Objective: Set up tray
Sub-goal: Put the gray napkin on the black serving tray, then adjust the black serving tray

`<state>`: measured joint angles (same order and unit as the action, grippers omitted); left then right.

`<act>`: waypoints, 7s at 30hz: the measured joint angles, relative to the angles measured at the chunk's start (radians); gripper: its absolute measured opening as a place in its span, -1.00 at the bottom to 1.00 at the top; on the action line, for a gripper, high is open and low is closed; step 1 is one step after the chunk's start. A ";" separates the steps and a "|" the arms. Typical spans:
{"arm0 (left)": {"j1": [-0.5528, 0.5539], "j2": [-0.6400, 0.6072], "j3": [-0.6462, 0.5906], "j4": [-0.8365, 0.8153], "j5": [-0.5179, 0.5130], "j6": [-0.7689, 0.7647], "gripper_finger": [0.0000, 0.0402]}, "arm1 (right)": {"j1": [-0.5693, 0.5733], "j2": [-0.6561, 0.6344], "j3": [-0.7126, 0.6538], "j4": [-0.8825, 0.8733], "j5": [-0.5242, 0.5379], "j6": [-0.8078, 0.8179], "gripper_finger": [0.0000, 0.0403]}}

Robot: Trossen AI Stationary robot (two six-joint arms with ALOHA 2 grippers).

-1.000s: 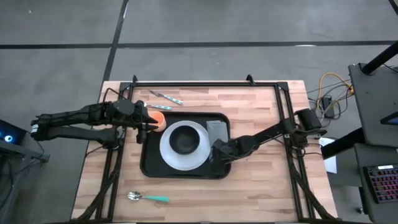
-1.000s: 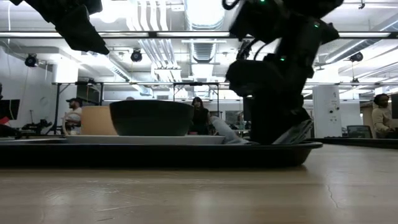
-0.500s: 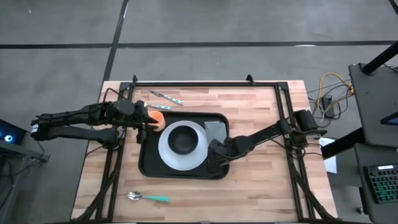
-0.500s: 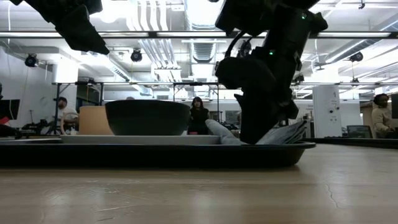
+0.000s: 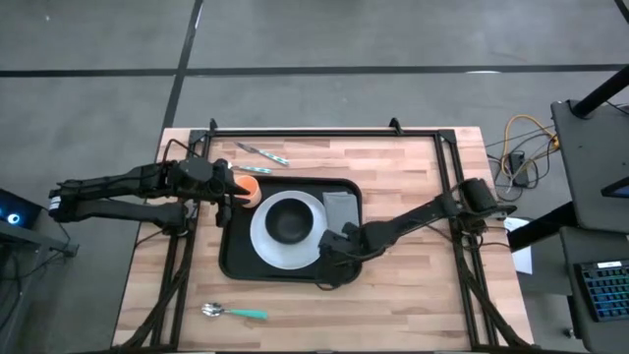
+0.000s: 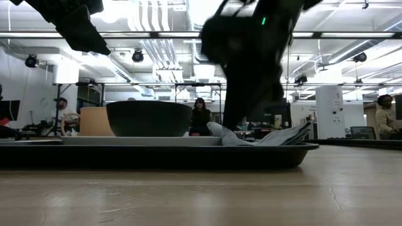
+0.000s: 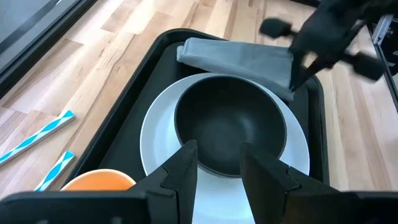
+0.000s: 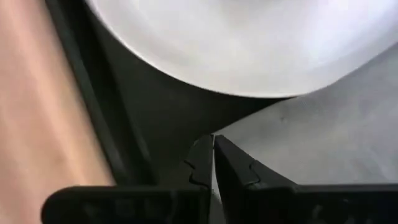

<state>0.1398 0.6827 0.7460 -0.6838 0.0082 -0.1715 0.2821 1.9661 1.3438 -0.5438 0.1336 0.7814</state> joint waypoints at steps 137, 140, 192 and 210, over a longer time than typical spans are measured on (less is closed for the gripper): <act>0.000 0.026 -0.009 0.000 0.008 0.005 -0.49 | 0.070 -0.090 -0.046 -0.196 0.158 -0.004 -0.96; 0.000 0.026 -0.009 0.000 0.008 0.004 -0.49 | 0.083 -0.079 -0.050 -0.190 0.146 0.003 -0.96; 0.000 0.026 -0.009 0.001 0.016 -0.014 -0.49 | 0.207 -0.178 -0.335 -0.174 0.068 0.407 -0.96; 0.000 0.026 -0.009 0.003 0.016 -0.014 -0.49 | 0.283 -0.179 -0.266 -0.310 0.146 0.496 -0.96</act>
<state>0.1398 0.7082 0.7368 -0.6809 0.0242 -0.1858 0.5646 1.7869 1.0778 -0.8539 0.2792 1.2779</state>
